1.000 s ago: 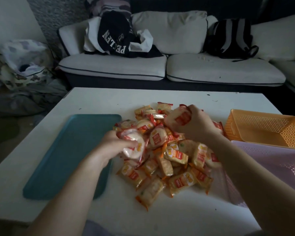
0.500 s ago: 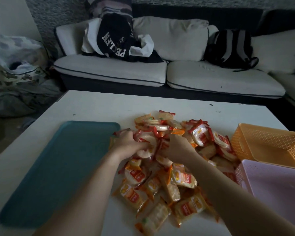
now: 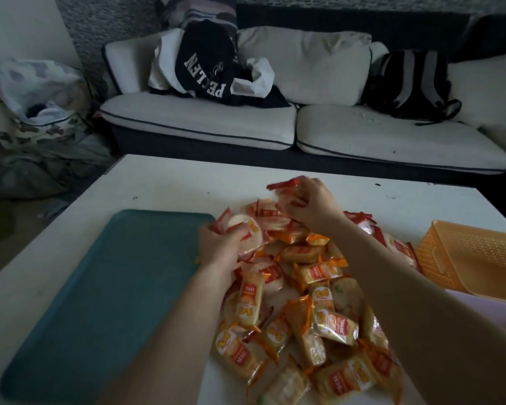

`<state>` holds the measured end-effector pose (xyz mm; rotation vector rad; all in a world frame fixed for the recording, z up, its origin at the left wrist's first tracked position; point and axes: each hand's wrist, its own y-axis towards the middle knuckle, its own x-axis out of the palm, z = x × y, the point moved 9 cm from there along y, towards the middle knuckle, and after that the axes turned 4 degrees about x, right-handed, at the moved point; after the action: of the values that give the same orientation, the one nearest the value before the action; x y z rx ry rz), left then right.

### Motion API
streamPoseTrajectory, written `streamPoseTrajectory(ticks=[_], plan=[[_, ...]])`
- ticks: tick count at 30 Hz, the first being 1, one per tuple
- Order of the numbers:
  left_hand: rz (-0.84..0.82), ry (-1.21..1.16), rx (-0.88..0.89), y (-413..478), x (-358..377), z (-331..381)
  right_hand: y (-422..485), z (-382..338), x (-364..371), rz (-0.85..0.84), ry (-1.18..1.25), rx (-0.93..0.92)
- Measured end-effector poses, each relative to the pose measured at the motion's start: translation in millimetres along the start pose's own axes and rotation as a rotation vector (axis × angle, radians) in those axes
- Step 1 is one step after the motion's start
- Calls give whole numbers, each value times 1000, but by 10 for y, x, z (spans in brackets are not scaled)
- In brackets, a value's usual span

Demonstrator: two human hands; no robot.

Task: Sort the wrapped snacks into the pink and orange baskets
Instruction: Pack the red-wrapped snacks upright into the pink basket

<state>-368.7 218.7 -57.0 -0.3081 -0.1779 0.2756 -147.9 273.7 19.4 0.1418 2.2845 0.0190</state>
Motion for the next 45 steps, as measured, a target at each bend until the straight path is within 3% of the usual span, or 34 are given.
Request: streamPoseTrajectory(ticks=[3,7,10,14,21,24,27,34,45], plan=[[-65,-134,-196,7,119,-235,9,104,311,-178,8,66],[-110,-206,-268,15,160,-320,-28,241,456,-339,192,248],[-199,-262,-315,-39,204,-316,-21,182,525,-505,124,269],[-277,-334,-306,-103,245,-263,-7,101,513,-529,44,258],[-395,-509,-336,-198,340,-266,-48,224,555,-578,258,384],[-428,-401,-224,-175,312,-185,-53,181,481,-563,331,371],[-420,-395,-304,-149,281,-215,-116,148,437,-556,462,346],[-497,-416,-238,-325,412,33,-430,65,89,-467,792,275],[-587,-180,109,-1905,1565,117,-2046,811,-1230,-69,1157,316]])
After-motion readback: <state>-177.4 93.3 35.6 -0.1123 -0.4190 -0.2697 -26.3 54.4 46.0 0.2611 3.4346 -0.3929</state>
